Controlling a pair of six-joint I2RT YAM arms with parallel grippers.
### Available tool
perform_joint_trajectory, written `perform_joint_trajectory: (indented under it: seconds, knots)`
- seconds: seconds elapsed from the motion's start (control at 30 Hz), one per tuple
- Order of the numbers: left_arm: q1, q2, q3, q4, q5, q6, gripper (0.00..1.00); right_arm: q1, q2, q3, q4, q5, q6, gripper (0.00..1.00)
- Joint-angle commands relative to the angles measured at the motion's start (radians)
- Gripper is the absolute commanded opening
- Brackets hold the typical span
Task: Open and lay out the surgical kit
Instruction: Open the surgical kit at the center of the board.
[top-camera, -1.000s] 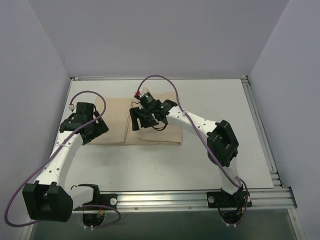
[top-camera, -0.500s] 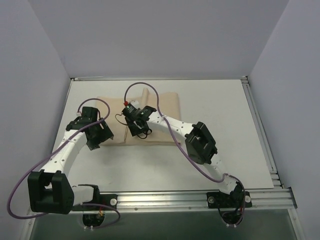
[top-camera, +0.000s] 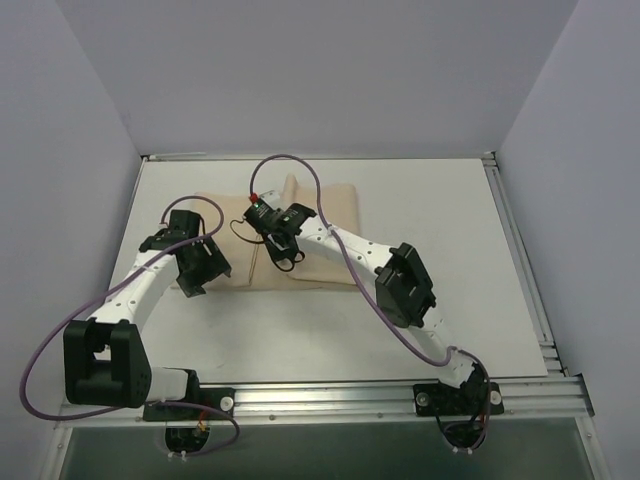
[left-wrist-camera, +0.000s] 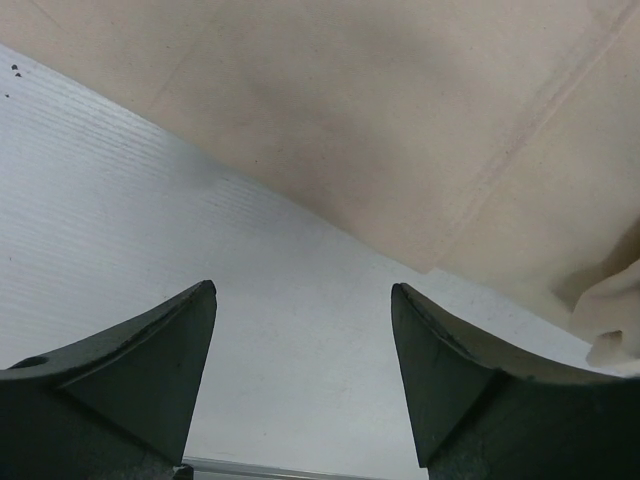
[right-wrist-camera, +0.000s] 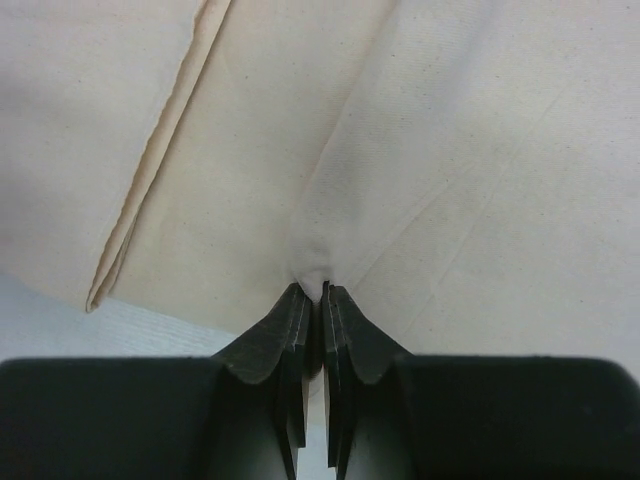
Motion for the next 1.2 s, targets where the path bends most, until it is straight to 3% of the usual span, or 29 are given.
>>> perform_joint_trajectory:
  seconds: [0.0,0.07,0.23,0.33,0.37,0.4,0.47,0.5,0.6,0.7,0.87,1.17]
  knots:
    - [0.008,0.018,0.056,0.016,0.005,0.006,0.79,-0.03,-0.132,0.005,-0.02,0.017,0.028,0.0]
    - [0.008,0.018,0.066,0.015,0.001,0.014,0.79,-0.09,-0.209,-0.052,0.007,-0.024,0.043,0.0]
    - [0.008,0.022,0.083,0.018,0.021,0.044,0.79,-0.28,-0.448,-0.373,0.099,-0.08,0.048,0.0]
    - [0.007,0.027,0.095,0.016,0.036,0.055,0.79,-0.47,-0.588,-0.566,0.113,-0.095,0.022,0.05]
    - [0.007,0.027,0.096,0.015,0.036,0.058,0.79,-0.571,-0.62,-0.612,0.116,-0.104,0.01,0.1]
    - [0.004,0.028,0.098,0.016,0.036,0.063,0.79,-0.619,-0.675,-0.65,0.118,-0.112,-0.013,0.23]
    - [0.002,0.03,0.099,0.024,0.059,0.067,0.79,-0.692,-0.715,-0.722,0.1,-0.098,-0.038,0.39]
    - [-0.003,0.03,0.103,0.025,0.064,0.07,0.8,-0.734,-0.741,-0.736,0.098,-0.095,-0.049,0.55]
    - [-0.007,0.042,0.113,0.03,0.073,0.077,0.82,-0.705,-0.745,-0.723,0.098,-0.119,-0.088,0.66]
    - [-0.015,0.058,0.126,0.039,0.082,0.08,0.84,-0.661,-0.7,-0.677,0.115,-0.132,-0.102,0.69]
    - [-0.038,0.079,0.147,0.033,0.093,0.084,0.84,-0.589,-0.587,-0.644,0.143,-0.214,-0.142,0.68]
    - [-0.047,0.073,0.127,0.041,0.104,0.078,0.83,-0.533,-0.421,-0.618,0.165,-0.139,-0.128,0.59]
